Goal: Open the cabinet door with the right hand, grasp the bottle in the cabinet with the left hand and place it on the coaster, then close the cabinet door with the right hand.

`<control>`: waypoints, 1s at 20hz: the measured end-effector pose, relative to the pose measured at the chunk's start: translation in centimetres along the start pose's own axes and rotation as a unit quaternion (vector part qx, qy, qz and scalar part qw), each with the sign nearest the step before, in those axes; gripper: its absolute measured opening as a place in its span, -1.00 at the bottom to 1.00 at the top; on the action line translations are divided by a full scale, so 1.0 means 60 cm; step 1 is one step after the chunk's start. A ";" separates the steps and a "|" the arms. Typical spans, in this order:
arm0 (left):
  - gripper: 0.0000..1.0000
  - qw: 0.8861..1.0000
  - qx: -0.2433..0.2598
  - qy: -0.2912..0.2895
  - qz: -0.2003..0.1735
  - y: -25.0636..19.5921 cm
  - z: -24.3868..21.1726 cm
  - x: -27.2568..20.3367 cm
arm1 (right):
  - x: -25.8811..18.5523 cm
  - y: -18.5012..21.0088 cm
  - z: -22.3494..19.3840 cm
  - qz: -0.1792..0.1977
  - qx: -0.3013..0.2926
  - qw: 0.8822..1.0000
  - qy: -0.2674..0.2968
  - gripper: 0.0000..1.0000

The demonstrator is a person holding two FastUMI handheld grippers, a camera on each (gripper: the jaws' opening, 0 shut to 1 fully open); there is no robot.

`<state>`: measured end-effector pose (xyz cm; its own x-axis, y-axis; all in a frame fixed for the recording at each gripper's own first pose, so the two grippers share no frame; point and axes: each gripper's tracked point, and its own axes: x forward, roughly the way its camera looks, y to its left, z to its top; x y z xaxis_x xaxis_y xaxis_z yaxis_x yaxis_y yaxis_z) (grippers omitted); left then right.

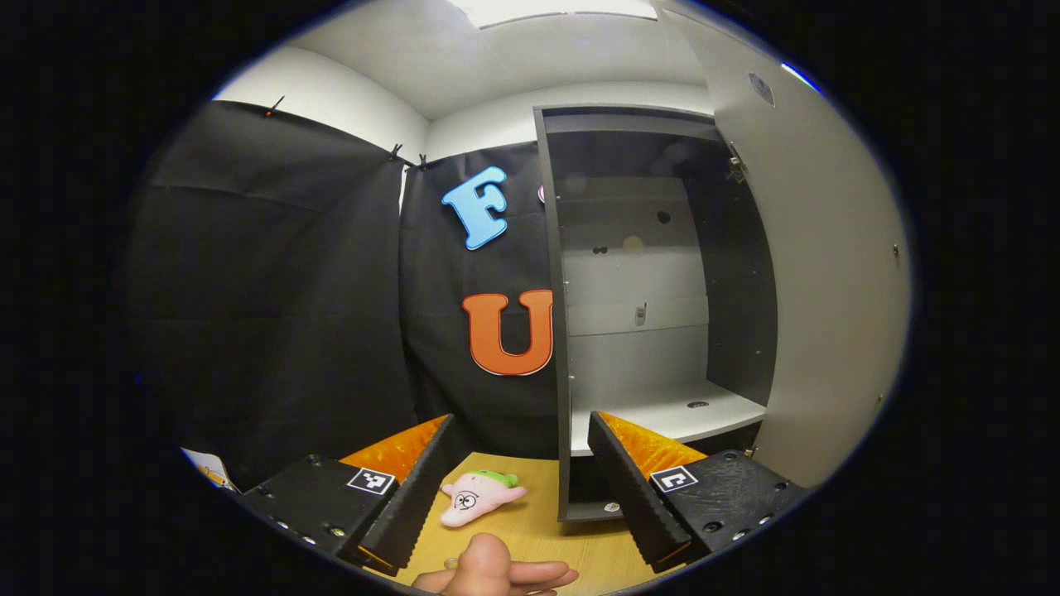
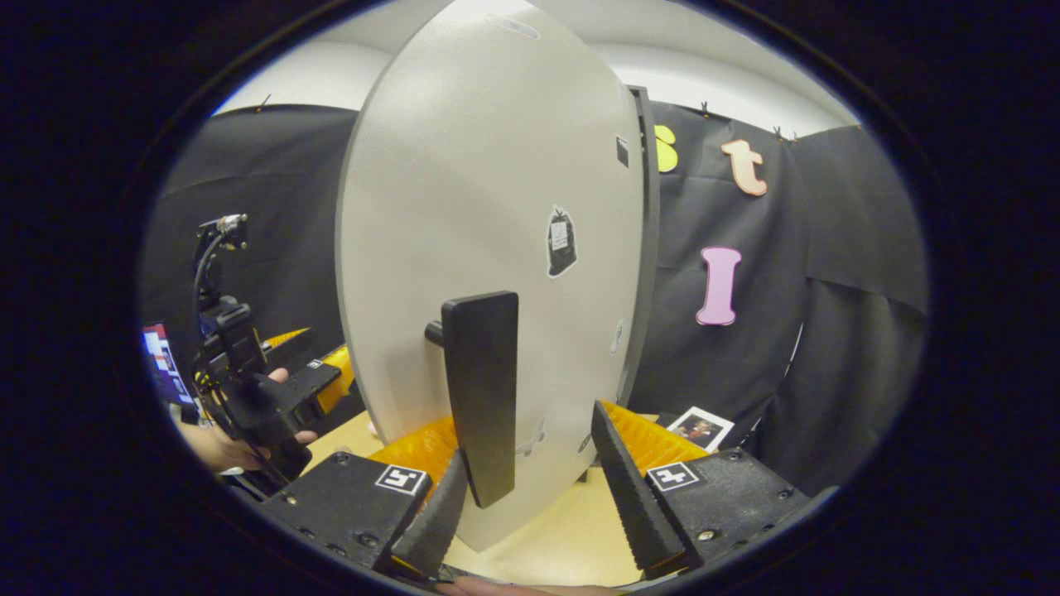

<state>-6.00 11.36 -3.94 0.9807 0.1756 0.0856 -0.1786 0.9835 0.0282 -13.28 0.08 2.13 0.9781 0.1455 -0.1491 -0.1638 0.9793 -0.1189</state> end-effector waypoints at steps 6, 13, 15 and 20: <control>0.92 1.000 0.001 -0.010 -0.025 -0.012 -0.006 0.034 | -0.023 -0.006 -0.008 -0.034 -0.042 0.998 0.021 0.66; 0.92 0.998 -0.017 0.007 -0.065 -0.014 -0.050 0.063 | -0.054 0.009 -0.004 -0.040 -0.043 0.997 0.042 0.65; 0.92 0.998 -0.008 0.007 -0.067 -0.004 -0.052 0.068 | -0.037 0.023 -0.001 -0.031 -0.044 0.998 0.040 0.65; 0.92 0.999 0.016 0.004 -0.034 0.022 -0.041 0.067 | 0.021 0.075 0.012 0.046 -0.049 0.997 0.038 0.67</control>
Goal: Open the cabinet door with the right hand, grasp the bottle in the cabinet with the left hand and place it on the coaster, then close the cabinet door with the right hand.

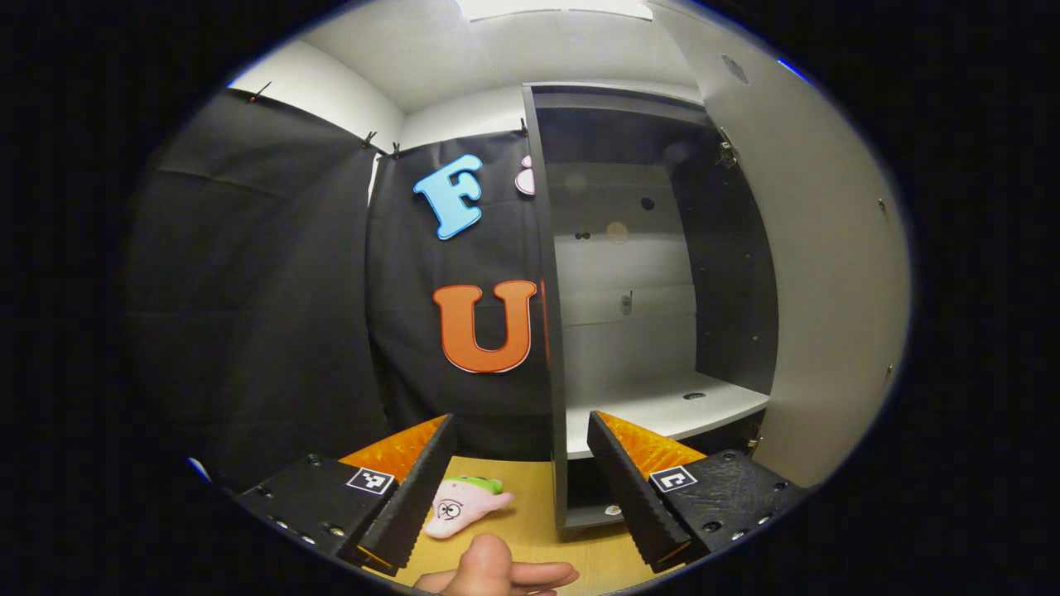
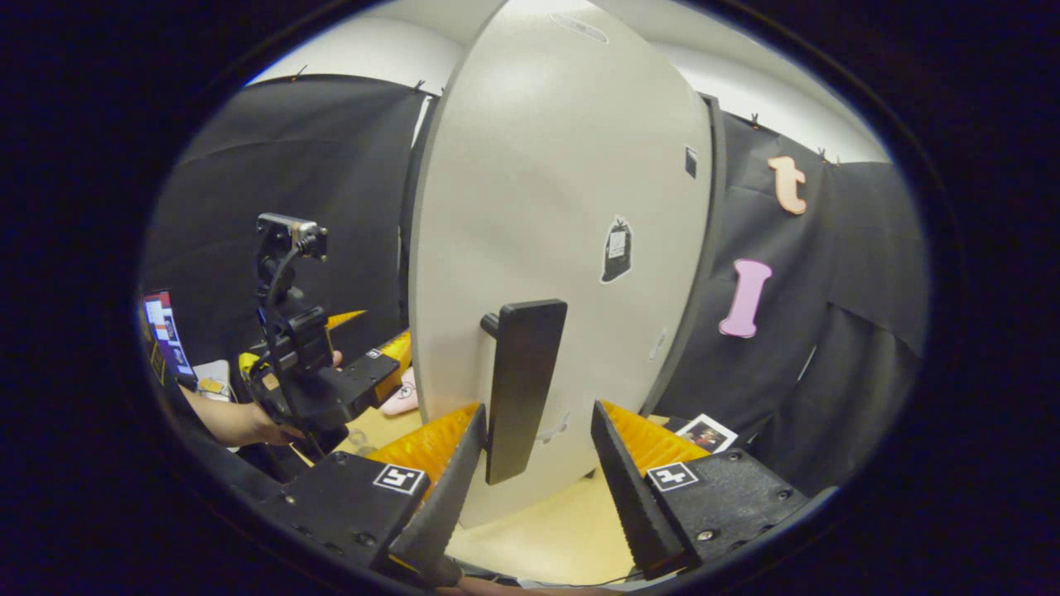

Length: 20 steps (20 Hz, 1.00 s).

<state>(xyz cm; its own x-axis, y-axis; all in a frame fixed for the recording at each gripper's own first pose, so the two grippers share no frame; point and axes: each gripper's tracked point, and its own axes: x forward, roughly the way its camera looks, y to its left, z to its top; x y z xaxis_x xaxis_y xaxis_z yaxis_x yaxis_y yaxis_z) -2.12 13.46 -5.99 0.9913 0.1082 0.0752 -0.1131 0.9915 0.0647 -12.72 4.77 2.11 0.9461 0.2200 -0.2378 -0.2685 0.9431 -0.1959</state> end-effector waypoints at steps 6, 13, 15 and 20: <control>0.92 0.998 0.027 0.011 0.063 0.080 -0.019 -0.017 | 0.096 0.054 0.010 0.132 0.085 0.988 0.004 0.72; 0.92 0.988 0.038 0.040 0.141 0.172 -0.040 -0.063 | 0.182 0.058 0.024 0.186 0.095 0.978 0.002 0.78; 0.92 0.985 0.043 0.040 0.160 0.192 -0.035 -0.079 | 0.206 0.062 0.025 0.191 0.090 0.977 -0.002 0.78; 0.92 0.981 0.051 0.051 0.181 0.200 -0.042 -0.108 | 0.261 0.075 0.035 0.195 0.090 0.977 -0.009 0.78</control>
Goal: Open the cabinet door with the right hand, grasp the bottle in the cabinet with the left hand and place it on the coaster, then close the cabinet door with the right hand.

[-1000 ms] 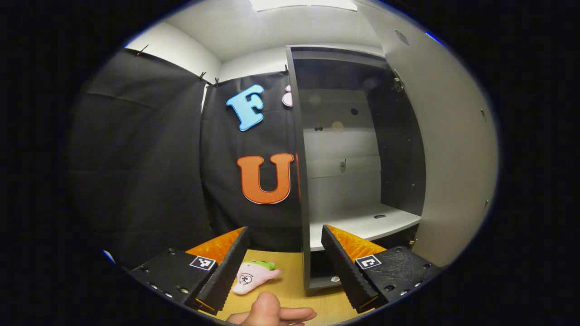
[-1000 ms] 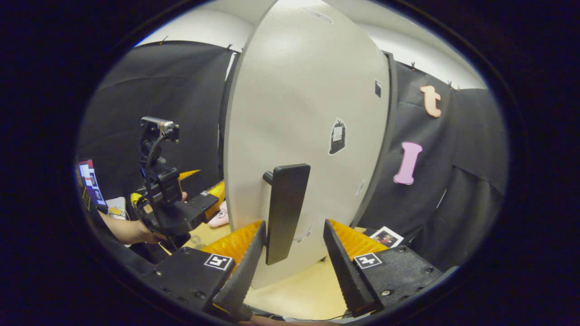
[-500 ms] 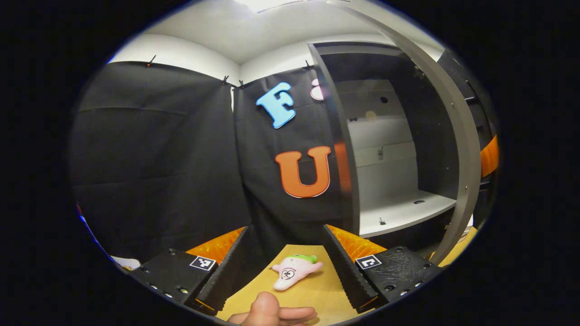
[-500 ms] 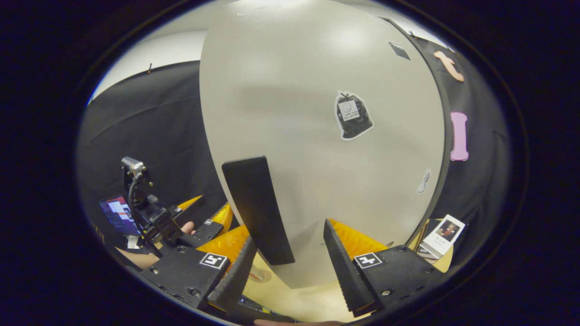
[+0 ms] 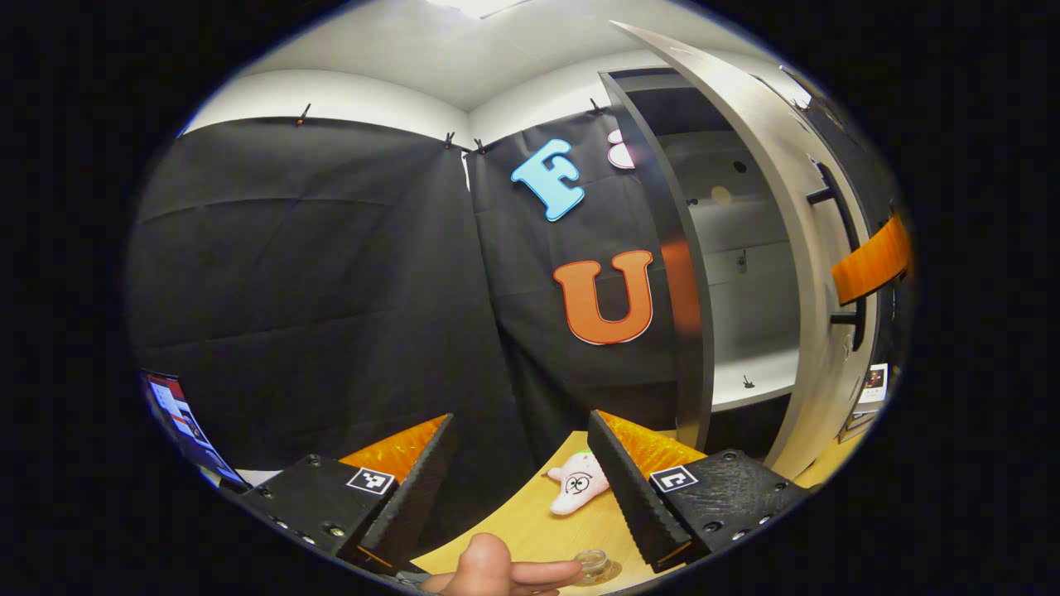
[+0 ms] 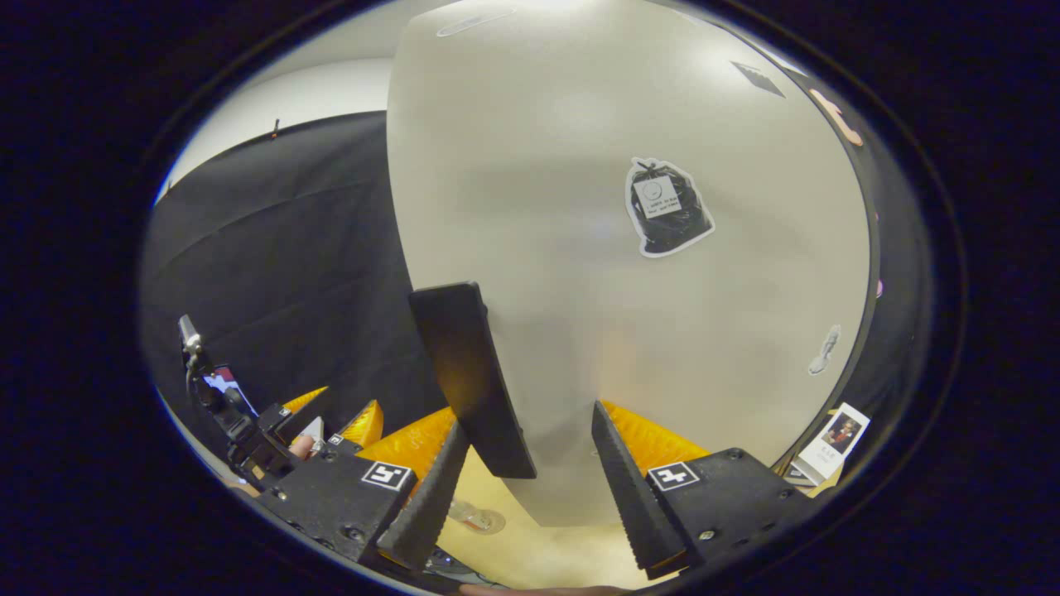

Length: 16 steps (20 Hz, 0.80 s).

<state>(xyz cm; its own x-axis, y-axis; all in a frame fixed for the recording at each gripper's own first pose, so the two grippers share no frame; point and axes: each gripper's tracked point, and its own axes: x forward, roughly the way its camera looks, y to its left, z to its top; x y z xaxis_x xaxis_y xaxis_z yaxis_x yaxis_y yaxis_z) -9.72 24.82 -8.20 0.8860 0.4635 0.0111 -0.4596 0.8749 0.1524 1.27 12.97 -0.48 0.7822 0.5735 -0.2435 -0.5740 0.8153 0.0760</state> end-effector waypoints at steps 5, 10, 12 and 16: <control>0.92 1.000 -0.001 0.012 0.007 -0.013 -0.010 -0.032 | 0.030 -0.006 0.018 -0.002 -0.017 1.000 -0.003 0.78; 0.92 0.999 -0.005 0.032 -0.012 -0.059 -0.013 -0.052 | 0.050 0.009 0.041 -0.001 -0.015 1.000 -0.012 0.78; 0.93 0.999 -0.007 0.028 -0.022 -0.076 -0.008 -0.058 | 0.049 0.008 0.040 -0.008 -0.019 1.000 -0.014 0.80; 0.92 0.999 -0.004 0.011 -0.048 -0.138 0.014 -0.069 | 0.021 0.001 0.060 -0.029 -0.055 0.997 -0.047 0.78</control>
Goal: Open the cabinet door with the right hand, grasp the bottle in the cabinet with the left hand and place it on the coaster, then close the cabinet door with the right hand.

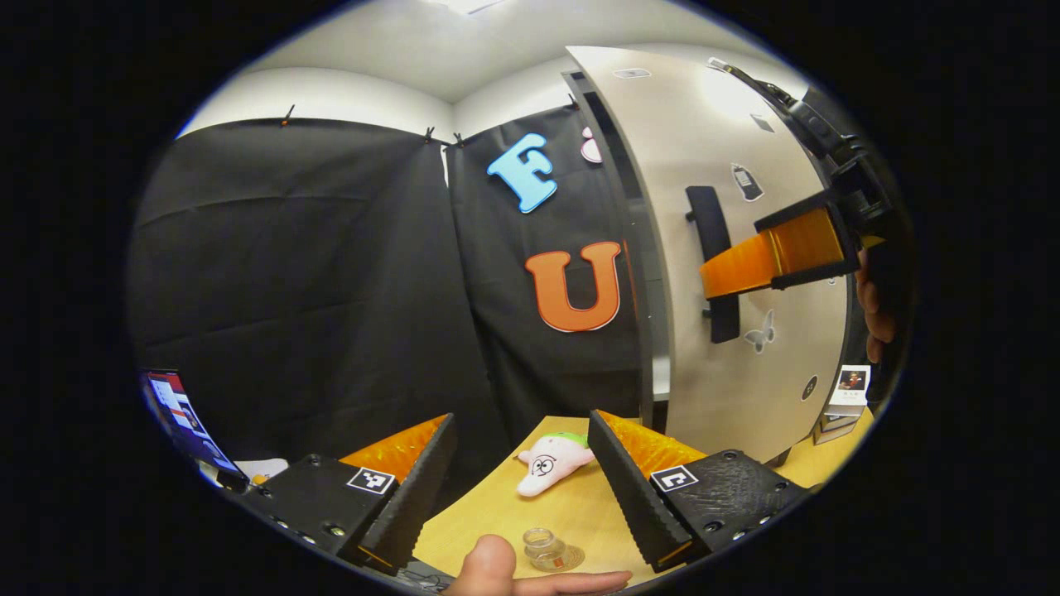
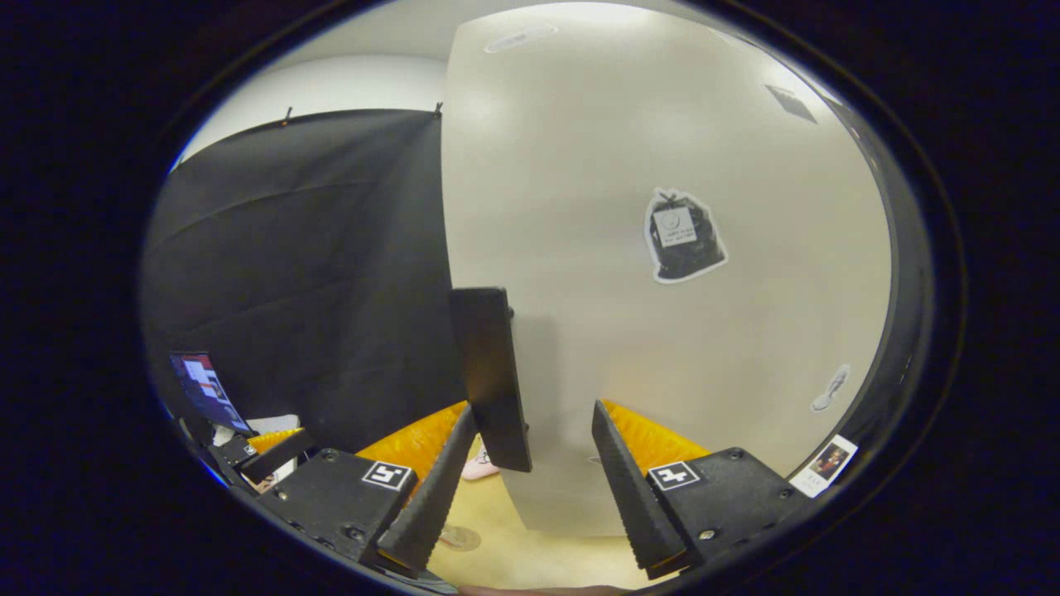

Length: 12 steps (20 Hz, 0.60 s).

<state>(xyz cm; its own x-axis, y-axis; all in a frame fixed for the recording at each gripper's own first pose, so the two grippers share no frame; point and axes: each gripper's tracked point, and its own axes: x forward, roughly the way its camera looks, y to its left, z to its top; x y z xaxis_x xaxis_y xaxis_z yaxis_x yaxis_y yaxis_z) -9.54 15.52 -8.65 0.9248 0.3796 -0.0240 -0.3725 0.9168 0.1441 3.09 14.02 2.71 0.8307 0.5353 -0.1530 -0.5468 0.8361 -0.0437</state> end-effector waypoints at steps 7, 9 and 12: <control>0.92 0.991 -0.074 -0.009 -0.113 -0.150 0.049 0.026 | -0.148 -0.144 -0.005 -0.233 -0.042 0.965 -0.110 0.77; 0.92 0.982 -0.114 -0.002 -0.150 -0.195 0.074 0.032 | -0.170 -0.169 -0.039 -0.269 -0.012 0.958 -0.098 0.77; 0.92 0.977 -0.132 0.004 -0.165 -0.224 0.083 0.025 | -0.217 -0.220 -0.066 -0.332 0.038 0.937 -0.106 0.75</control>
<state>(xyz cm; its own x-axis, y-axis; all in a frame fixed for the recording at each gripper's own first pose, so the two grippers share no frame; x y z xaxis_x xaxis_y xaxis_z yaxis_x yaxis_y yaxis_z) -2.78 3.16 -5.72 0.9978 0.0573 -0.0343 -0.0614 0.9892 -0.1331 -0.90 -4.44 1.35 0.9915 -0.1006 0.0826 0.0999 0.9949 0.0126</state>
